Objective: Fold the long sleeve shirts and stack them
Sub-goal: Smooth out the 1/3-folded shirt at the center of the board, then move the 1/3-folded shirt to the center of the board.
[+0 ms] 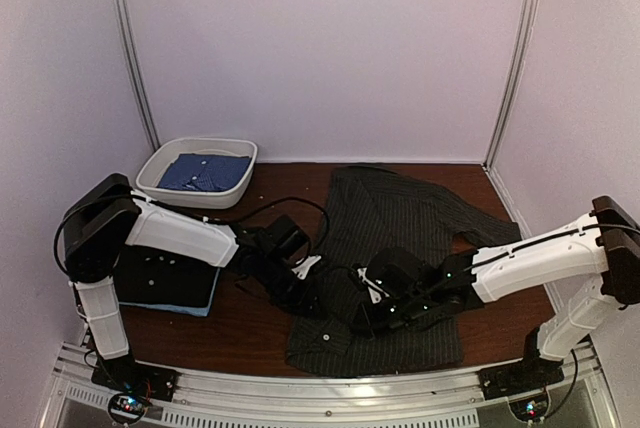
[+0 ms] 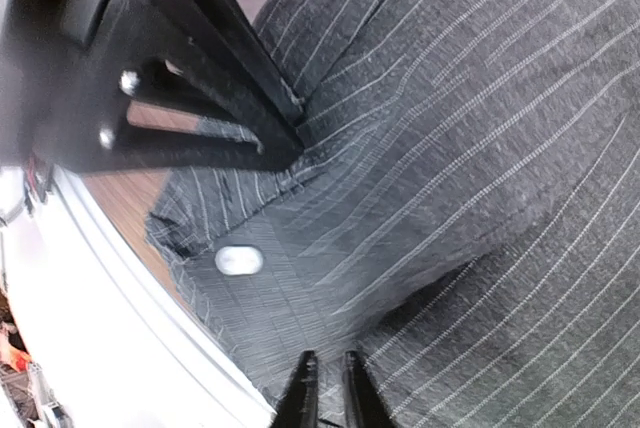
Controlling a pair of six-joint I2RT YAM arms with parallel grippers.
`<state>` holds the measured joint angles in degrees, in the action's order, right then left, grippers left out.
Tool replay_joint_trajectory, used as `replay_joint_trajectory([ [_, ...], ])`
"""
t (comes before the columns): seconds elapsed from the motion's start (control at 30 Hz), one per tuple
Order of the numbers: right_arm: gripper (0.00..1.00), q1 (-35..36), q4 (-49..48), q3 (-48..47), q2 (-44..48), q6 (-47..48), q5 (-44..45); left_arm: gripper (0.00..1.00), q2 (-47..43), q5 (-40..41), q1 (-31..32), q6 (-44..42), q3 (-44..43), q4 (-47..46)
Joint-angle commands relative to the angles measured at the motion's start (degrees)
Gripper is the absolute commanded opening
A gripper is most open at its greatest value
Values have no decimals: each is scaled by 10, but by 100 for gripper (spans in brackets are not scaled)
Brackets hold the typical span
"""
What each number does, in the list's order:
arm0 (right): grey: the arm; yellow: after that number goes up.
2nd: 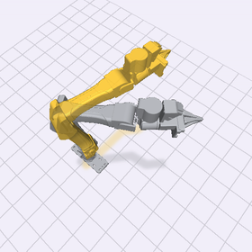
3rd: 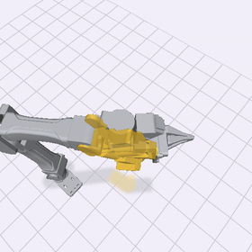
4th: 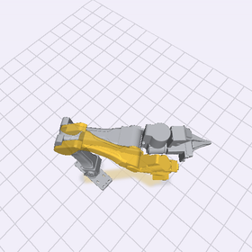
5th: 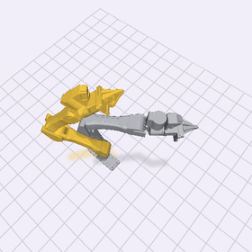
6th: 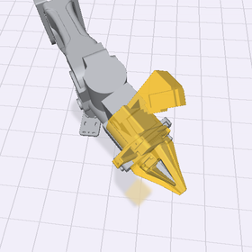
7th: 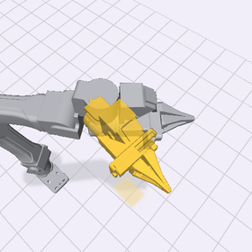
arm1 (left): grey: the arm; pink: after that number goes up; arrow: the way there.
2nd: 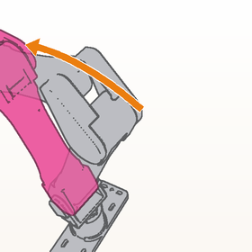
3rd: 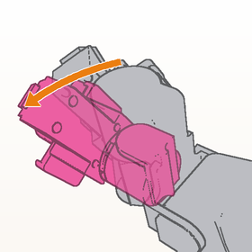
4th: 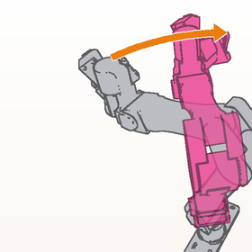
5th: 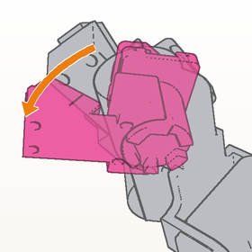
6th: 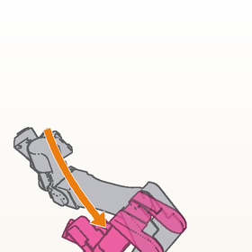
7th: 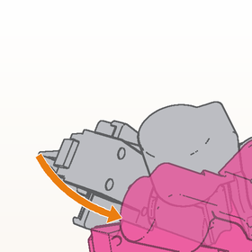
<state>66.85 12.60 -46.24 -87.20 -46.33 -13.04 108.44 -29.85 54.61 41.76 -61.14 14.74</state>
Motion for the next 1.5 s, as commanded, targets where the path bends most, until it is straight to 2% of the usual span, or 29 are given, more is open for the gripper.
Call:
replay_joint_trajectory([
  [0.0, 17, 3, 28, 0, 20, 10, 19, 26, -8, -4, 2, -15, -13, -4],
  [0.17, 41, -21, 40, -3, 47, 22, 52, 29, -49, 44, 0, -14, -37, 28],
  [0.23, 46, -40, 36, 1, 62, 29, 63, 30, -67, 69, -8, -9, -37, 39],
  [0.43, 47, -135, 1, 5, 87, 65, 78, 35, -77, 98, -66, -5, -17, 32],
  [0.57, 47, -193, -30, 5, 99, 85, 71, 37, -30, 116, -102, -27, -55, 30],
  [0.7, 47, -240, -37, 13, 106, 100, 70, 38, 25, 137, -114, -38, -98, 30],
  [1.0, 49, -278, -64, 63, 135, 101, 57, 37, 113, 158, -114, -44, -175, 37],
  [1.07, 49, -280, -65, 68, 137, 100, 60, 33, 124, 161, -115, -41, -181, 37],
  [1.13, 49, -283, -67, 74, 143, 100, 64, 25, 129, 164, -115, -37, -182, 37],
  [1.27, 50, -296, -71, 81, 152, 102, 66, 2, 130, 170, -115, -27, -178, 45],
  [1.47, 51, -306, -79, 82, 143, 107, 59, 0, 87, 194, -128, -14, -122, 45],
])
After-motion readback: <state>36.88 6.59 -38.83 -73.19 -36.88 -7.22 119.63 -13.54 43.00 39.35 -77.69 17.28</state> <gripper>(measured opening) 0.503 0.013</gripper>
